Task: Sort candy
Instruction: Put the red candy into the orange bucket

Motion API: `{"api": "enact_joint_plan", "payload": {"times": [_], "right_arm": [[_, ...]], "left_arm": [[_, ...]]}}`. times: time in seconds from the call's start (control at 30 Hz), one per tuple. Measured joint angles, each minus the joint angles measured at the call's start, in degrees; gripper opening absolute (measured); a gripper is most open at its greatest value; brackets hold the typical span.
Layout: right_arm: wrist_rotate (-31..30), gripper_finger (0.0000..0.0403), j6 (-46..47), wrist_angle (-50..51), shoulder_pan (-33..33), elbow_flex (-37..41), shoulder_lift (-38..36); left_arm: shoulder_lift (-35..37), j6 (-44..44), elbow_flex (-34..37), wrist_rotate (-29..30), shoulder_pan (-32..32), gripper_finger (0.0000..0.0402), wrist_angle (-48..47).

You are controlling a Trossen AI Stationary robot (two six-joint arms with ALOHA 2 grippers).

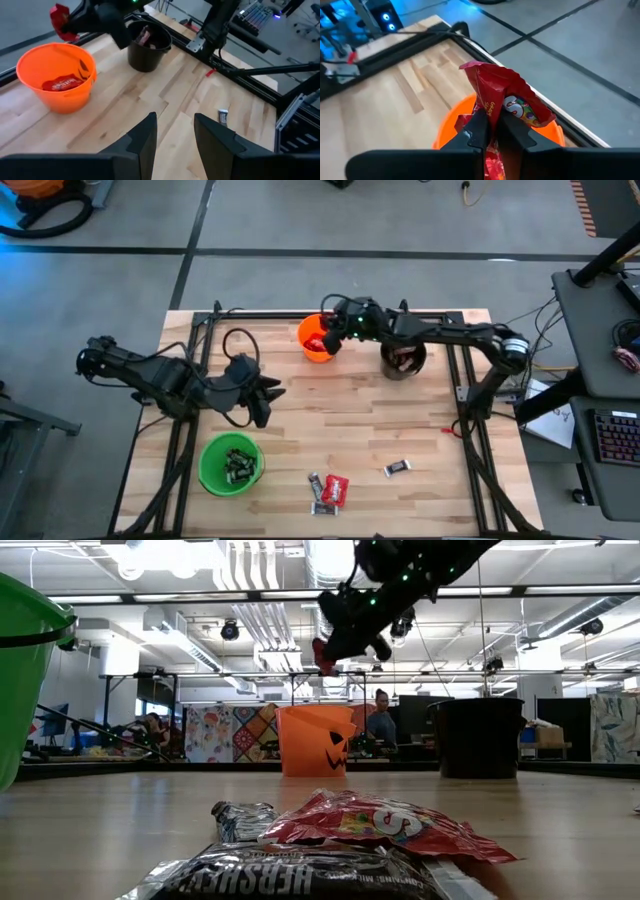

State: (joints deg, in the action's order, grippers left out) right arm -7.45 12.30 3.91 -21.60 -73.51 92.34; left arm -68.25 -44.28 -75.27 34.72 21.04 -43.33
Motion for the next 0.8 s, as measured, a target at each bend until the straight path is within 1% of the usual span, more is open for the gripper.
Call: {"api": "enact_joint_plan", "payload": {"times": [0.3, 0.43, 0.57, 0.67, 0.8], "right_arm": [[-0.1, 0.0026, -2.1, -0.1, -0.2, -2.8, 5.7], [-1.6, 0.0028, -3.0, 0.1, -0.3, -3.0, 6.6], [-1.5, 0.0030, -3.0, 0.0, -0.3, -3.0, 6.6], [-1.5, 0.0045, -3.2, 0.1, -0.3, -3.0, 6.6], [-1.4, 0.0086, -2.9, 0.0, -0.4, -3.0, 6.5]], "left_arm": [[0.0, -0.8, 1.1, 0.8, -0.5, 0.0115, -0.5], [0.0, -0.8, 1.1, 0.8, -1.1, 0.0115, -1.3], [0.0, -0.8, 1.1, 0.8, -1.7, 0.0115, -1.6], [0.0, -0.3, 1.1, 0.8, -1.8, 0.0115, -1.8], [0.0, -0.2, 1.1, 0.8, -1.8, 0.0115, -1.8]]}}
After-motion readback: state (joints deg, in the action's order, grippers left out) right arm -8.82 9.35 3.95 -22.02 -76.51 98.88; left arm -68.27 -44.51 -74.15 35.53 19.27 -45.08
